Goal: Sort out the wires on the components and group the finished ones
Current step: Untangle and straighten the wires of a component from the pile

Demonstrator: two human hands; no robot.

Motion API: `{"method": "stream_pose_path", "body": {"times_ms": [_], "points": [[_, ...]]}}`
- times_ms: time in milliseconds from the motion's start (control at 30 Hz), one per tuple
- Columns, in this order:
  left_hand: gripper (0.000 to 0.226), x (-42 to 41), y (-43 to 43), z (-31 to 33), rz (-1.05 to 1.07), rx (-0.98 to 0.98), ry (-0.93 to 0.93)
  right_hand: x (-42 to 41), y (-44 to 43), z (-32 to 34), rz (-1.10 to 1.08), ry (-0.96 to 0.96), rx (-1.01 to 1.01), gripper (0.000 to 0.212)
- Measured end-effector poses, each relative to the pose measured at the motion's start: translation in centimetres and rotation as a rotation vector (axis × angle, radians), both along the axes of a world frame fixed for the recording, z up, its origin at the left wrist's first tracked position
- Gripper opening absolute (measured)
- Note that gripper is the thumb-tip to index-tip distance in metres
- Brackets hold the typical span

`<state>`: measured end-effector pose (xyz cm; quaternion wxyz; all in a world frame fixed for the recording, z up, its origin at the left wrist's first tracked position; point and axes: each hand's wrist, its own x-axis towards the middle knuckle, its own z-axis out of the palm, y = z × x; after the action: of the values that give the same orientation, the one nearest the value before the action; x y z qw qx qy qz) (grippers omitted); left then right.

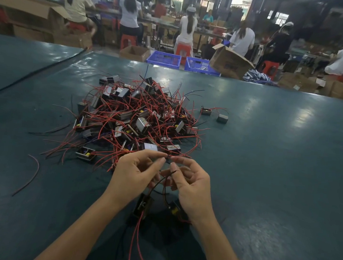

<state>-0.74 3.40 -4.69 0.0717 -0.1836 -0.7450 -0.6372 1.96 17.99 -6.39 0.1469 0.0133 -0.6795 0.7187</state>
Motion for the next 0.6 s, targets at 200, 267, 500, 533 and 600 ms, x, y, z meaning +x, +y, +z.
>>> {"method": "stream_pose_path", "body": {"times_ms": [200, 267, 500, 533, 600], "points": [[0.015, 0.08, 0.08, 0.31, -0.023, 0.07, -0.047, 0.2, 0.01, 0.16, -0.032, 0.013, 0.087, 0.016], [0.011, -0.01, -0.01, 0.18, 0.002, 0.024, -0.035, 0.27, -0.01, 0.23, -0.05, 0.021, 0.096, 0.021], [0.008, -0.19, 0.07, 0.0, -0.021, -0.007, -0.038, 0.37, -0.19, 0.26, -0.029, 0.047, 0.127, 0.026], [0.008, -0.19, 0.06, -0.01, -0.033, 0.002, -0.047, 0.36, -0.19, 0.23, -0.029, 0.047, 0.124, 0.025], [0.008, -0.25, 0.02, -0.04, -0.044, 0.008, -0.057, 0.3, -0.19, 0.1, -0.048, 0.051, 0.146, 0.019]]}}
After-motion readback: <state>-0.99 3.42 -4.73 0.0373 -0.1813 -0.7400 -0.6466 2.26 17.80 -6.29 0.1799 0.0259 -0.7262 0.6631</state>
